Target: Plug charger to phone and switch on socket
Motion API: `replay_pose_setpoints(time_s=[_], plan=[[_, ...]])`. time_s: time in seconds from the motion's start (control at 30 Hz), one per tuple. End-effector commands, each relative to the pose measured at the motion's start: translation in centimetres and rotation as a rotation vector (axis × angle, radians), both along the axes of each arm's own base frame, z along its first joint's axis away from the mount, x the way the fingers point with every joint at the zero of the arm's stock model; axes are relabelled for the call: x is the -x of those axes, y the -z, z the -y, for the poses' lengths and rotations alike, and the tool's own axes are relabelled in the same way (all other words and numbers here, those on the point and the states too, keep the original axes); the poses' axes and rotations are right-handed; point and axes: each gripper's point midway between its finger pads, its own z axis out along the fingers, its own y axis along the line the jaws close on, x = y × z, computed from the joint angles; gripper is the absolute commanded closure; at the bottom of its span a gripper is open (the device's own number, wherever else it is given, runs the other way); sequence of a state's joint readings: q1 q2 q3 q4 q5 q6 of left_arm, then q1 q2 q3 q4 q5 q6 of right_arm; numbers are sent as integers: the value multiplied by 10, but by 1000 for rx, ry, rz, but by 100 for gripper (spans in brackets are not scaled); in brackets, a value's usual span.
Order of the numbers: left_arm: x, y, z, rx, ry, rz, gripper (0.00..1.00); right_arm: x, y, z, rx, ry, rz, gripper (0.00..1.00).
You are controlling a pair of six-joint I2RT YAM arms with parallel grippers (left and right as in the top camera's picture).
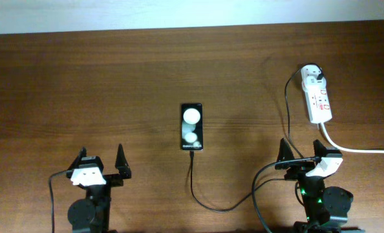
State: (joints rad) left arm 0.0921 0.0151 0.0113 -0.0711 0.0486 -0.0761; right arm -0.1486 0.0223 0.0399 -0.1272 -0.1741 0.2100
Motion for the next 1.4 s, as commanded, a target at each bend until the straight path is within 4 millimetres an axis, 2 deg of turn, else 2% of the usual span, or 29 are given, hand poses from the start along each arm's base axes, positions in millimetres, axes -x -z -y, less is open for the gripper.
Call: replay_pose_setpoints(time_s=[0.0,1.03,1.13,1.37], plan=[[0,3,1,-26,9,-13,1,1,-1,0,-5,1,10,1],[0,5,-1,-28,0,-18,1,-2,-3,0,1,1,47,1],[0,4,1,-202,26,-24,1,-2,-3,0,1,1,47,1],[0,6,2,-217,32,-30,1,-2,-3,0,1,3,47,1]])
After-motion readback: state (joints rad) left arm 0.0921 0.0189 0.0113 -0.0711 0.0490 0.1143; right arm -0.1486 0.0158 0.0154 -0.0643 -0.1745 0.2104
